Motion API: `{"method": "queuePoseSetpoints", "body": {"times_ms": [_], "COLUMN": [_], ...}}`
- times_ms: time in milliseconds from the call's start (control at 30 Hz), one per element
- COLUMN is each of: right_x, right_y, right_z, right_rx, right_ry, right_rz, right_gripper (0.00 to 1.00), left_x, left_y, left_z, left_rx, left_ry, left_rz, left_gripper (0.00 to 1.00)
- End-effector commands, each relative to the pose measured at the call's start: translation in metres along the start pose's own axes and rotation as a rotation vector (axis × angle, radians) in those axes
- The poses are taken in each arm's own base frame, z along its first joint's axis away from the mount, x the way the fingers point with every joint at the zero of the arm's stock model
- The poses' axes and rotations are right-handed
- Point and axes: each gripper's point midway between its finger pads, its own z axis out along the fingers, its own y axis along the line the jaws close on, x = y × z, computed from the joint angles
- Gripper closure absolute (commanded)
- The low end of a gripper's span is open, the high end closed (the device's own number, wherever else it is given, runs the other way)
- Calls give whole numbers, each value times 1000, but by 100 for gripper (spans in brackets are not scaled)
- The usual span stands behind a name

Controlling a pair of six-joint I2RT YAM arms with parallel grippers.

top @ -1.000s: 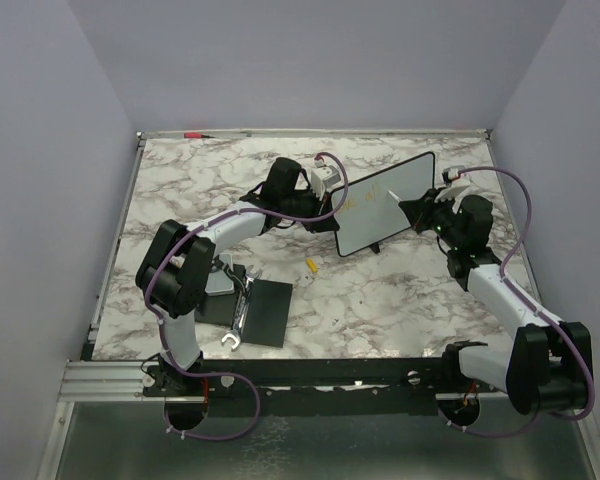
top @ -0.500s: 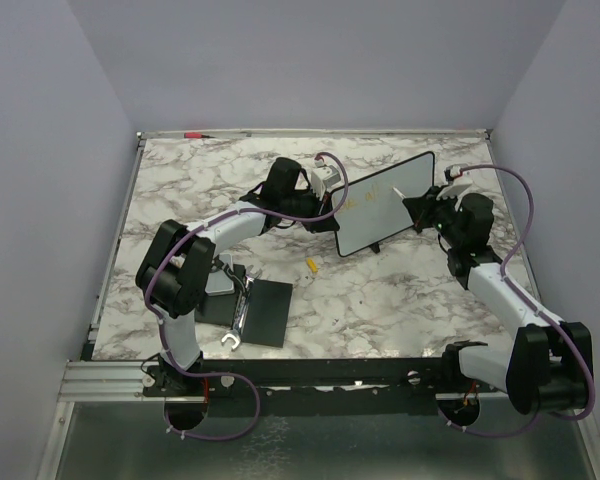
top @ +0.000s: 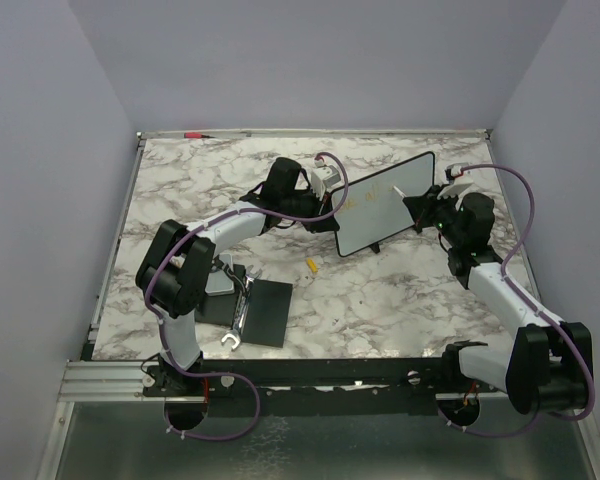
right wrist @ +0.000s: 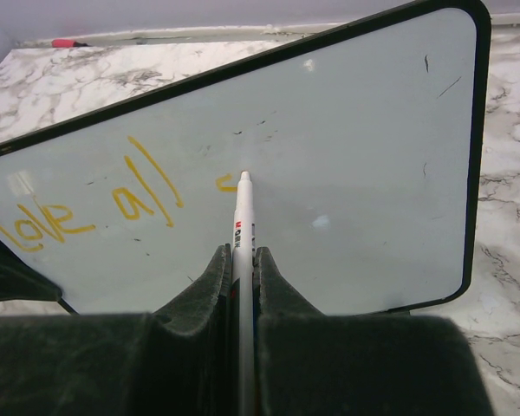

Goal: Write a sentence on the whiteboard

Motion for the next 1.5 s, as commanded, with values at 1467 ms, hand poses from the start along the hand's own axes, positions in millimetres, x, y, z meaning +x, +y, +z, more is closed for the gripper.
{"method": "queuePoseSetpoints", "body": {"times_ms": [1467], "right_x": [-26], "right_y": [-5], "right_z": [-8], "right_rx": [54], "right_ry": [-60], "right_rz": [-14], "right_gripper": [99], "left_x": [3], "left_y": [-1], "left_z": [2], "left_rx": [18], "left_ry": [17], "left_rz": [19], "left_gripper": [100]}}
